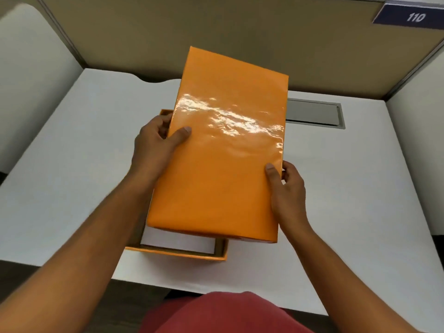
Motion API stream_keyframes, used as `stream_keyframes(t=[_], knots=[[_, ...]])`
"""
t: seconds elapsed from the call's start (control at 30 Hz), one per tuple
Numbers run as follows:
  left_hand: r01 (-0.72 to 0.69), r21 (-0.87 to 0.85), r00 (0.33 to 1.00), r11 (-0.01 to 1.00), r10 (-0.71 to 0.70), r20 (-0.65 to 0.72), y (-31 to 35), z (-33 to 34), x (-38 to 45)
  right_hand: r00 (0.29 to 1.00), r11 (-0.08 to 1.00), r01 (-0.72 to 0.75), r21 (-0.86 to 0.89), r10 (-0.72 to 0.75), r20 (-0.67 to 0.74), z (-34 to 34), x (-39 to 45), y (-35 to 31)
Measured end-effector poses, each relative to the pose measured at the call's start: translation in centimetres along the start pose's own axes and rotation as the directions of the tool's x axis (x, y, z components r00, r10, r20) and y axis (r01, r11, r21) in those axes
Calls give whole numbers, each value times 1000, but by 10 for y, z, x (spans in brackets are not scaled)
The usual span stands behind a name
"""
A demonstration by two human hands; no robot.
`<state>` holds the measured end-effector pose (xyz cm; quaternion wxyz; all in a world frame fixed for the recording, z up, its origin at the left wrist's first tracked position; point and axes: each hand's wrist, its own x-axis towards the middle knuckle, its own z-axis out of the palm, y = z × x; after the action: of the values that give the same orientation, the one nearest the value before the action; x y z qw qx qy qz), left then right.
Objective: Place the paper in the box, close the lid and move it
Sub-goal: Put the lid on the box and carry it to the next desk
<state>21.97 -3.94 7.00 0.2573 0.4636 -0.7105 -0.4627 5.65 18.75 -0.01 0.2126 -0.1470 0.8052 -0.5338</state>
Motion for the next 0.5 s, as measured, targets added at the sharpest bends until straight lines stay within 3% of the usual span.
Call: stream_keyframes(t=[0.3, 0.5], knots=[[-31, 173, 999, 984, 34, -18, -89, -67, -7, 999, 987, 23, -159, -29, -37, 69, -64, -7], [-39, 220, 997, 975, 24, 70, -127, -72, -8, 996, 967, -7, -255, -17, -89, 87, -84, 2]])
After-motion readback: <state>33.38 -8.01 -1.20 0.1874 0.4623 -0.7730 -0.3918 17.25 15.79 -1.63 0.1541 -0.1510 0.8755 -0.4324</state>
